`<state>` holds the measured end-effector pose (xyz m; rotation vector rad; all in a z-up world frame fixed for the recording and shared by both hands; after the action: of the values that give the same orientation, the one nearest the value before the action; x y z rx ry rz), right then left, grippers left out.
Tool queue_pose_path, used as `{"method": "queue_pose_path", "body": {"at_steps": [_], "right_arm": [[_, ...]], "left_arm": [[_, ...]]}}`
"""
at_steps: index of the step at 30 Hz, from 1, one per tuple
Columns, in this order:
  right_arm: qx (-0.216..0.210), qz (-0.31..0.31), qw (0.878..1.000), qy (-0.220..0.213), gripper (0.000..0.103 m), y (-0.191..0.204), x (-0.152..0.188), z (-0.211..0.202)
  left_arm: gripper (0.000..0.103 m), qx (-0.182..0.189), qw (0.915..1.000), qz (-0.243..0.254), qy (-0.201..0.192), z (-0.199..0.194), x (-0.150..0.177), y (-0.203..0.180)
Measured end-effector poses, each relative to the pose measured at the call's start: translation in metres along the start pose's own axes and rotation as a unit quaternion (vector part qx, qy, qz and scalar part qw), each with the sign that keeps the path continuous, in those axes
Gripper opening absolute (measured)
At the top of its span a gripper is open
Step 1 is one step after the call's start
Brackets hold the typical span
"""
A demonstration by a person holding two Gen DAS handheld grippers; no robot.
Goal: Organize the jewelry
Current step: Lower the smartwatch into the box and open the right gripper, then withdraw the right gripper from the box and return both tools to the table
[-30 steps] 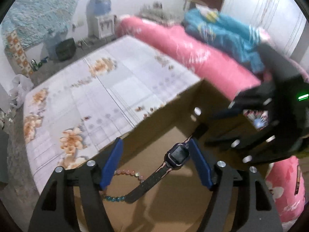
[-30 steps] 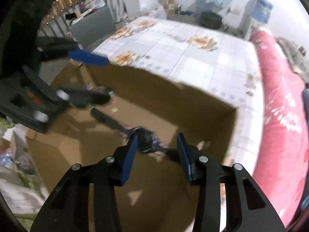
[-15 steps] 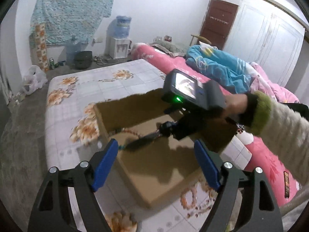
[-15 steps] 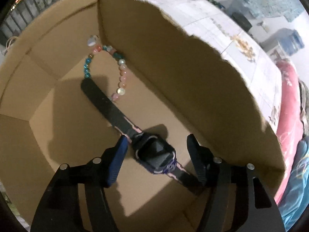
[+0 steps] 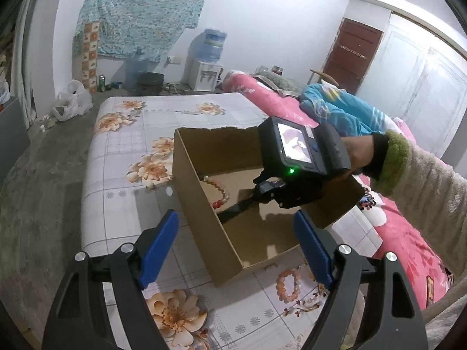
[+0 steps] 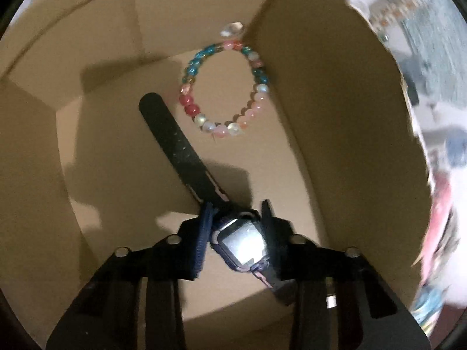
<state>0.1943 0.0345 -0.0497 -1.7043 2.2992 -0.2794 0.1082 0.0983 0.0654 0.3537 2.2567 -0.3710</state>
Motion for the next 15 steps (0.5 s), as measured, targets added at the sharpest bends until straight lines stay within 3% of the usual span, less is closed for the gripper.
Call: {"method": "queue_pose_path", "body": {"at_steps": [2,3,5,7,10,15], "right_arm": [[0.051,-0.010,0.999,0.000,0.032,-0.005,-0.001,-0.001],[0.056,-0.001,0.998,-0.002,0.043,-0.006,-0.003,-0.006],[0.047,0.042,0.998,-0.023,0.054,-0.019,-0.002,-0.020],[0.031,0.088,0.995,-0.037,0.054,-0.033,0.003,-0.033],[-0.026,0.140,0.989,-0.042,0.053,-0.041,0.017,-0.045],[-0.081,0.123,0.989,0.033,0.050,-0.022,0.037,-0.026]], "left_arm": [[0.079,0.001,1.0000,-0.002,0.001,0.001,0.001,0.000],[0.079,0.001,1.0000,0.000,0.000,0.001,0.002,-0.001],[0.079,-0.005,1.0000,0.003,-0.001,0.001,0.004,-0.001],[0.079,-0.008,0.9999,0.006,-0.002,0.000,0.007,-0.001],[0.079,-0.001,1.0000,-0.004,0.000,0.002,0.013,0.001],[0.079,0.010,0.9998,-0.018,0.003,0.005,0.021,0.004]]}}
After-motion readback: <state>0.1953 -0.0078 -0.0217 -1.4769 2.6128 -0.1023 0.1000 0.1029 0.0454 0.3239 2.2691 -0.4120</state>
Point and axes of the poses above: each gripper's, at about its wrist camera, not at the fingertips, and z roughly the way its jaws point, y to its left, x to its underside, the point moved 5 cm from there along z, roughly the way its jaws point, and after that the axes turned 10 degrees about z, right-handed, at the moved point
